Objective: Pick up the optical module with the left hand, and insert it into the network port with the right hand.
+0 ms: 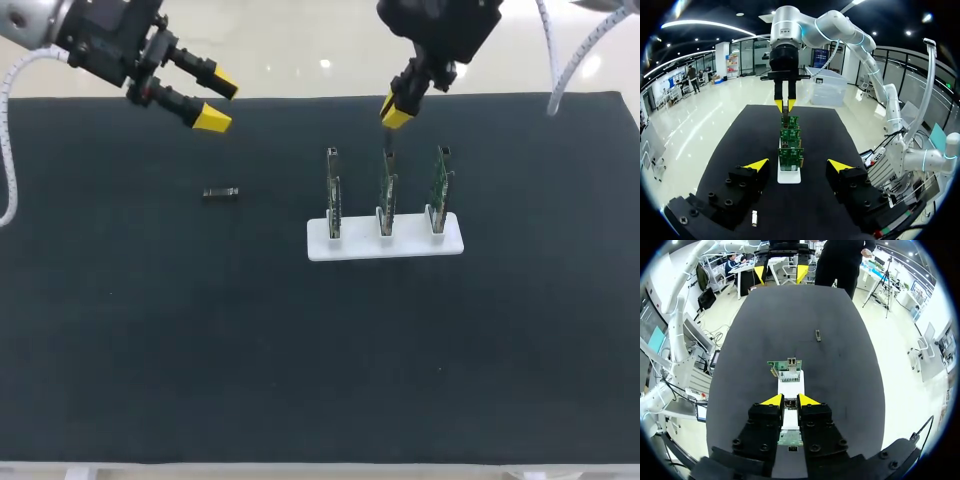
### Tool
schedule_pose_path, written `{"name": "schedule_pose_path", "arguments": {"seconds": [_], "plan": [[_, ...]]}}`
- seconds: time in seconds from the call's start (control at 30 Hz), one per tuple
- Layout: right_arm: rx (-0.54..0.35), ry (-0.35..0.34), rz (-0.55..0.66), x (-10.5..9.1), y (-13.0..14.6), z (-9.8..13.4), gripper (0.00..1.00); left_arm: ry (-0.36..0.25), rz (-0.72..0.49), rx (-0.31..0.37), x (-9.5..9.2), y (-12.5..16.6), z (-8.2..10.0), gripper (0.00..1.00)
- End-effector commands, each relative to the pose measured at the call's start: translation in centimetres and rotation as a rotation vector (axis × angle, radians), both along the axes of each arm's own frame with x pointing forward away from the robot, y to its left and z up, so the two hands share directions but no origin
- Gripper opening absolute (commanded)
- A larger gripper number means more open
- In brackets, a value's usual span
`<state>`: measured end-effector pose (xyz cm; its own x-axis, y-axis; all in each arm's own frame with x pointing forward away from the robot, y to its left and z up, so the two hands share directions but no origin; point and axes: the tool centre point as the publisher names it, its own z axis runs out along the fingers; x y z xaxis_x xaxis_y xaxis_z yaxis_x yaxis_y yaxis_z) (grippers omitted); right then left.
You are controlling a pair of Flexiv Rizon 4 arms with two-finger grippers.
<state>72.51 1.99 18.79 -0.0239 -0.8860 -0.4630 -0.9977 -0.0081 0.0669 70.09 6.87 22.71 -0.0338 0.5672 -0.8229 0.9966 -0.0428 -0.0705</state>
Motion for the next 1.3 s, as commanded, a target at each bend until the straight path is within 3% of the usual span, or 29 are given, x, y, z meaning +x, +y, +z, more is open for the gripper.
{"name": "schedule_pose_path", "arguments": {"seconds": [0.03,1.3], "plan": [[0.008,-0.002,0.0,-0.02,-0.07,-0.27,0.0,0.001,-0.001,0.003,0.08,-0.05,0.01,1.0],[0.019,0.002,0.002,0.18,-0.31,-0.58,0.0,0.001,-0.001,0.003,0.08,-0.05,0.01,1.0]]}}
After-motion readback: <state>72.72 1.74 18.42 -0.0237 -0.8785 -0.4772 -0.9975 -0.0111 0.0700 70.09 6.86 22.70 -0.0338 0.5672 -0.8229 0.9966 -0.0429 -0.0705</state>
